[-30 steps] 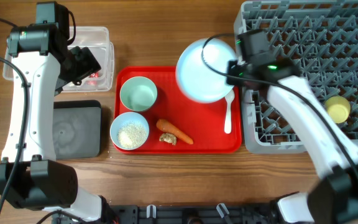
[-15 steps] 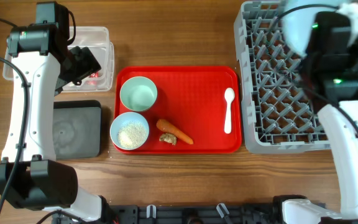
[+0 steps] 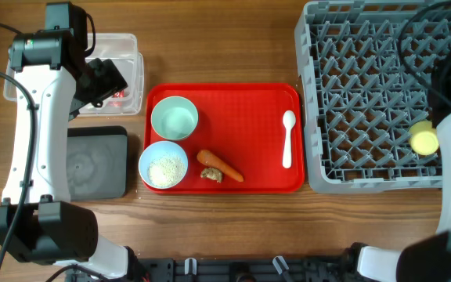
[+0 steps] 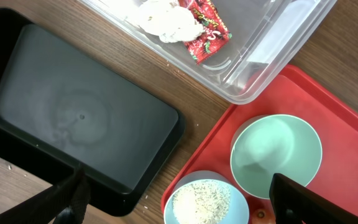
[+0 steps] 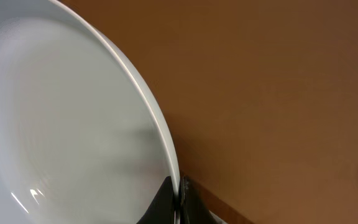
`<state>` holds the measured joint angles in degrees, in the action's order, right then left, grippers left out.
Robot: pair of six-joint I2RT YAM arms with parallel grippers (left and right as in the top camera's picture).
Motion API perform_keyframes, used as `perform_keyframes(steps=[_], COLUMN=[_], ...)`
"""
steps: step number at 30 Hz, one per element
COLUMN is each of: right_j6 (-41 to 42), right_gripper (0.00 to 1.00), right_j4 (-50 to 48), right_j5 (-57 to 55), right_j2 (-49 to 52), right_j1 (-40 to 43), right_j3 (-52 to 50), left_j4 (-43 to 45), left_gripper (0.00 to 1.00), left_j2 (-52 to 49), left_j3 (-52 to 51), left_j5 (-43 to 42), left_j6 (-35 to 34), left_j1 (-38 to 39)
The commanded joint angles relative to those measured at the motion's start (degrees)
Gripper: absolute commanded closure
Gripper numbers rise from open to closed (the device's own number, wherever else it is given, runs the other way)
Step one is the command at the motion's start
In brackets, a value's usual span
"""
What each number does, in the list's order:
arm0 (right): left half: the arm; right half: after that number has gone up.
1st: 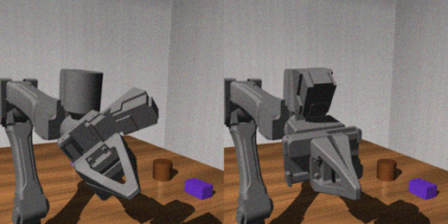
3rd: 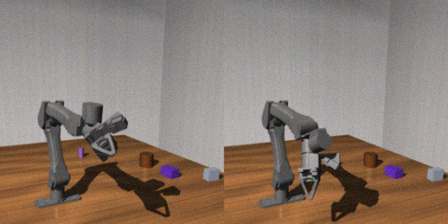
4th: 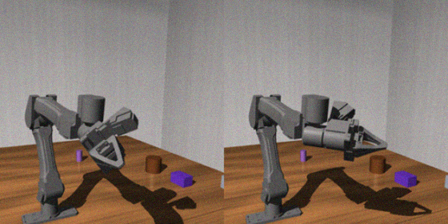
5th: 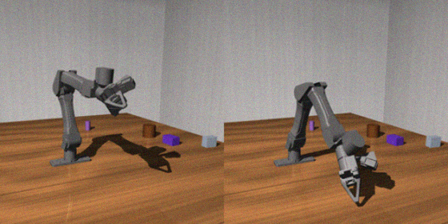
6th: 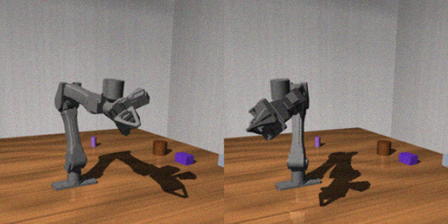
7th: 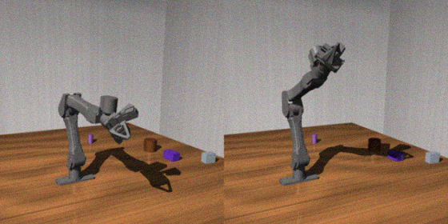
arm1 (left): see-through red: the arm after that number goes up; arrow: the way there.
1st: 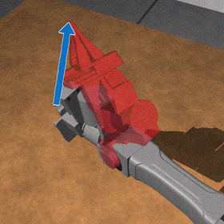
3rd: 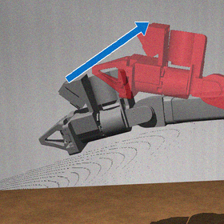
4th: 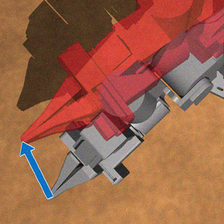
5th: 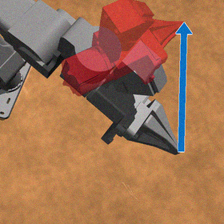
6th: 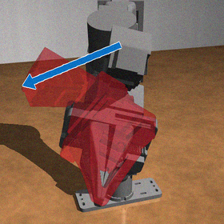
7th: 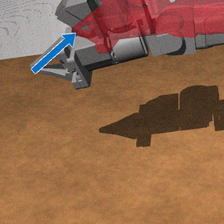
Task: Sort waste into correct bins and load items into the dishwasher rack
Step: 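Lift the plate and stand it upright in the dish rack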
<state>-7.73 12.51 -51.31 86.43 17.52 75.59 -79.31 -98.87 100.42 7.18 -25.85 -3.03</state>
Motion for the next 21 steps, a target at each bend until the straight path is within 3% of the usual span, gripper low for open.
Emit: perform_keyframes(steps=[1,21], right_j6=[-6.01,-7.23], right_gripper=[0.96,0.96], right_j4=[-1.66,-2.45], right_j5=[-1.16,-1.11], right_j2=[3.98,13.66], right_j1=[2.05,3.93], right_j3=[0.9,0.79], left_j4=[0.13,0.13], left_gripper=[0.06,0.05], left_j2=[0.52,0.5], left_j3=[0.42,0.42], left_j5=[-0.33,-0.98], left_j6=[-0.35,-0.35], left_j1=[-0.24,-0.24])
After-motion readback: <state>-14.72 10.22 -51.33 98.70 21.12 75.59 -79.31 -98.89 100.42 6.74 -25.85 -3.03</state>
